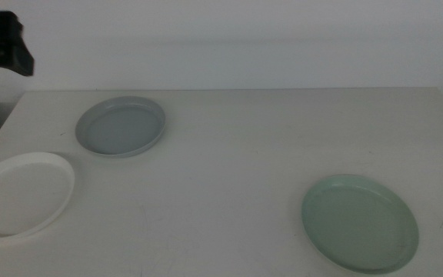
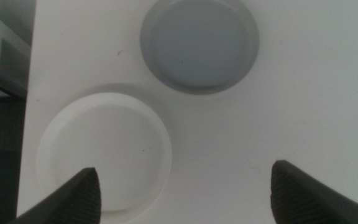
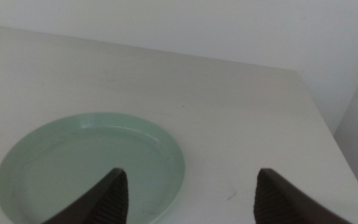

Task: Stack the three bowls on top of each other.

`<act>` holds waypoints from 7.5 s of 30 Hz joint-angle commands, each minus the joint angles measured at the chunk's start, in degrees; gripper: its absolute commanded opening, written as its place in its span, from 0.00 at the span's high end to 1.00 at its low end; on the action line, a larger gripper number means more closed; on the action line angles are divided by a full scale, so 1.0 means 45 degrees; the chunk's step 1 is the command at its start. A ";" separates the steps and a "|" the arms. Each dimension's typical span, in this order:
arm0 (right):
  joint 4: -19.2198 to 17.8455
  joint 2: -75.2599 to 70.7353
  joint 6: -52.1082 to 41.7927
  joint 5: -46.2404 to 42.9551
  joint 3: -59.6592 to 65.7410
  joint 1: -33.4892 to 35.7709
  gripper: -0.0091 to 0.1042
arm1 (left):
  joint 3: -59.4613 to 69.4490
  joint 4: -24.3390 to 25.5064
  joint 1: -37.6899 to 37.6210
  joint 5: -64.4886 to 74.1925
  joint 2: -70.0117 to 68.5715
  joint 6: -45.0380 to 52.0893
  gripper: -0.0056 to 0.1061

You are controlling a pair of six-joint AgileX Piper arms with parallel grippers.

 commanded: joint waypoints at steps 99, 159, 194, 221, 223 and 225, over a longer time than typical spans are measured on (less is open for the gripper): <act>-0.0029 -0.0348 -0.0122 -0.0871 -0.0080 -0.0103 0.46 | -0.0433 -0.4014 0.3885 0.1373 0.5591 0.4633 0.95; -0.0029 -0.0348 -0.0122 -0.0871 -0.0080 -0.0103 0.46 | -0.1008 -0.5173 -0.2951 -0.3167 0.7978 0.1845 0.01; -0.0029 -0.0348 -0.0122 -0.0874 -0.0080 -0.0103 0.46 | -0.3879 -0.1107 0.1538 -0.6278 0.7874 0.1201 0.01; -0.0029 -0.0348 -0.0122 -0.0874 -0.0080 -0.0103 0.46 | -0.3879 -0.2434 0.1526 -0.6980 1.1540 0.1224 0.63; -0.0029 -0.0348 -0.0122 -0.0874 -0.0080 -0.0103 0.46 | -0.3879 -0.2417 0.1538 -0.6985 1.1540 0.1224 0.78; -0.0029 -0.0348 -0.0122 -0.0874 -0.0080 -0.0103 0.46 | -0.3896 -0.2274 0.1538 -0.6978 1.1540 0.1224 0.90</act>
